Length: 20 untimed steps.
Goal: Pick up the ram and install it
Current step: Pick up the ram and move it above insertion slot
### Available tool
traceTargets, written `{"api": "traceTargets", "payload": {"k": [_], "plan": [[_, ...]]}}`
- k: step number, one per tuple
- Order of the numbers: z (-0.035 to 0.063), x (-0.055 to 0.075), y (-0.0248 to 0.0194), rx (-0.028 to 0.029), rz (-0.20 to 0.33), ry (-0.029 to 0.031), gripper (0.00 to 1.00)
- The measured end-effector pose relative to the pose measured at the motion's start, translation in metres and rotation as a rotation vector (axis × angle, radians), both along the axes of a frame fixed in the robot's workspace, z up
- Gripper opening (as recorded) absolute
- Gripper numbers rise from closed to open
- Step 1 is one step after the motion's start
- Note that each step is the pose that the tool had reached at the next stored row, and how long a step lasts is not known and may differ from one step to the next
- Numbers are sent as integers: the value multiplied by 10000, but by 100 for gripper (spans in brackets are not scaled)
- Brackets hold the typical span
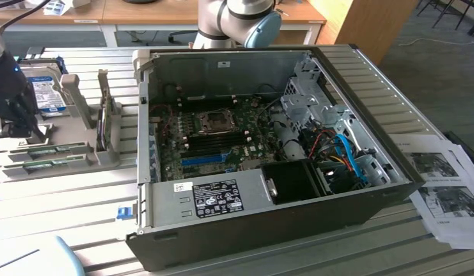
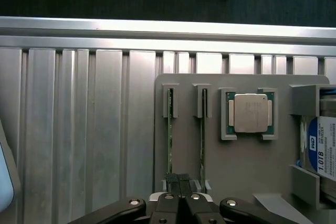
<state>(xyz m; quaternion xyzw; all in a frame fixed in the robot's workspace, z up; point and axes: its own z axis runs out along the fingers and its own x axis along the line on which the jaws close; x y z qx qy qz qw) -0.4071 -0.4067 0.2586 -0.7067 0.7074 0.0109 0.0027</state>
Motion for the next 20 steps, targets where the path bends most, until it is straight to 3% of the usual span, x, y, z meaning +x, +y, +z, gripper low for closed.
{"api": "traceTargets", "payload": {"k": [20], "plan": [[-316, -3, -1, 0, 0, -136, 9]]}}
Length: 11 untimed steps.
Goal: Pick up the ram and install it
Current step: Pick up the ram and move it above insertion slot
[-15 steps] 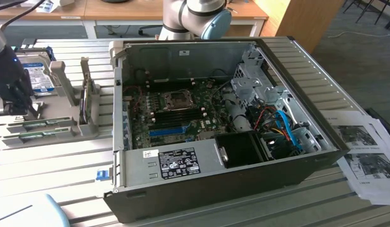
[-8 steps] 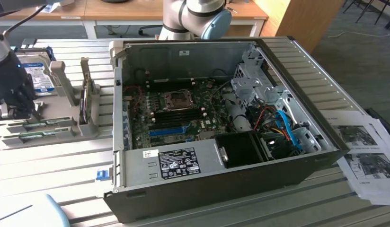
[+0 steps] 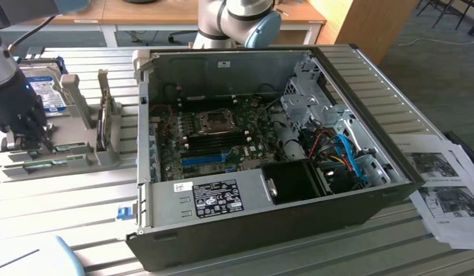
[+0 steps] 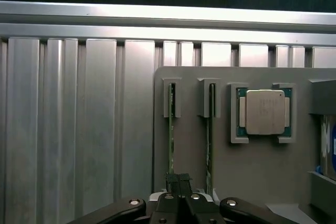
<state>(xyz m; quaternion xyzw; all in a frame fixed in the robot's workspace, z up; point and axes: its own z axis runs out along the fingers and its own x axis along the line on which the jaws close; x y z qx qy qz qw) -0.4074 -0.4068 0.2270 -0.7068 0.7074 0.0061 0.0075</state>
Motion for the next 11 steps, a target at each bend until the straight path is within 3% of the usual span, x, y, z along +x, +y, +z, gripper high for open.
{"api": "traceTargets", "payload": {"k": [11], "plan": [[-26, 0, 0, -1, 0, -2, 9]]}}
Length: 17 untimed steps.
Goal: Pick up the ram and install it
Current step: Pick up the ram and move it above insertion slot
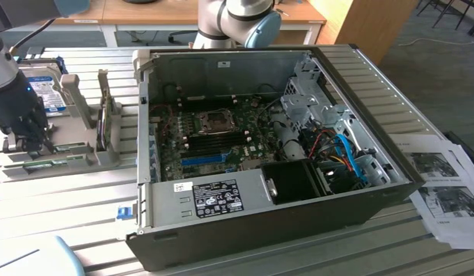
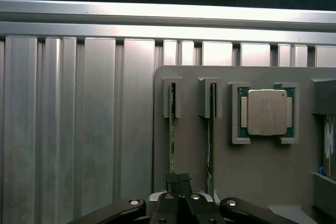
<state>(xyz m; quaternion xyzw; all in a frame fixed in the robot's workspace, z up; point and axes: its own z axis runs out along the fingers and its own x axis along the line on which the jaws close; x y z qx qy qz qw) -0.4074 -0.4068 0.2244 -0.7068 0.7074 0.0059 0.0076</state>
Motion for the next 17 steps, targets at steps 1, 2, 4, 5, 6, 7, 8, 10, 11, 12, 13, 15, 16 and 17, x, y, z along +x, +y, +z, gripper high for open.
{"api": "traceTargets", "payload": {"k": [1, 2, 4, 5, 6, 7, 8, 10, 11, 12, 13, 15, 16, 17], "plan": [[0, 0, 0, 0, 0, 0, 9], [-1, 0, -1, 0, -1, -1, 9], [-2, 0, -16, 1, -1, -2, 9], [-1, 0, -23, 0, -1, -2, 9], [-1, 0, -27, 0, -1, 0, 9], [-1, 0, -28, 1, -2, -1, 9], [-1, 0, -29, 1, -2, -2, 9], [-1, 0, -30, 0, -1, -1, 9], [-1, 0, -30, 1, 0, -1, 9], [-1, 0, -30, 1, 0, -1, 9], [-1, 0, -30, 1, 0, -2, 9], [-1, 0, -30, 3, 0, -2, 10], [-1, 0, -30, 3, 0, -1, 16], [-1, 0, -30, 3, 0, -1, 16]]}}
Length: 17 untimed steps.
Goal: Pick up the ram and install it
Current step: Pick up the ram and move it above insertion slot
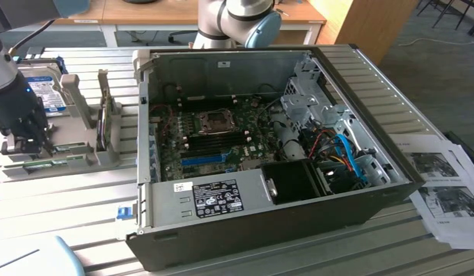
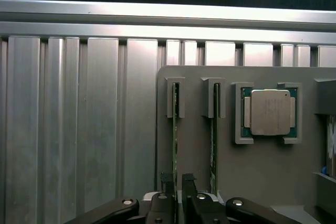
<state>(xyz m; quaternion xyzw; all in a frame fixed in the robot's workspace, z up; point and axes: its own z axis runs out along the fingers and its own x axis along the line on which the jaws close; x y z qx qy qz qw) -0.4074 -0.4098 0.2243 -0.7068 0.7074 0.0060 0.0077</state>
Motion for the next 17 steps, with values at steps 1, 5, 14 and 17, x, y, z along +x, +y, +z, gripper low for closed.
{"api": "traceTargets", "payload": {"k": [1, 5, 14, 17], "plan": [[0, 0, 0, 0, 0, 0, 23], [0, 0, 0, 0, 0, 0, 23], [-72, 0, -4, 67, 0, -6, 23], [-100, 0, -5, 68, 0, -7, 23]]}}
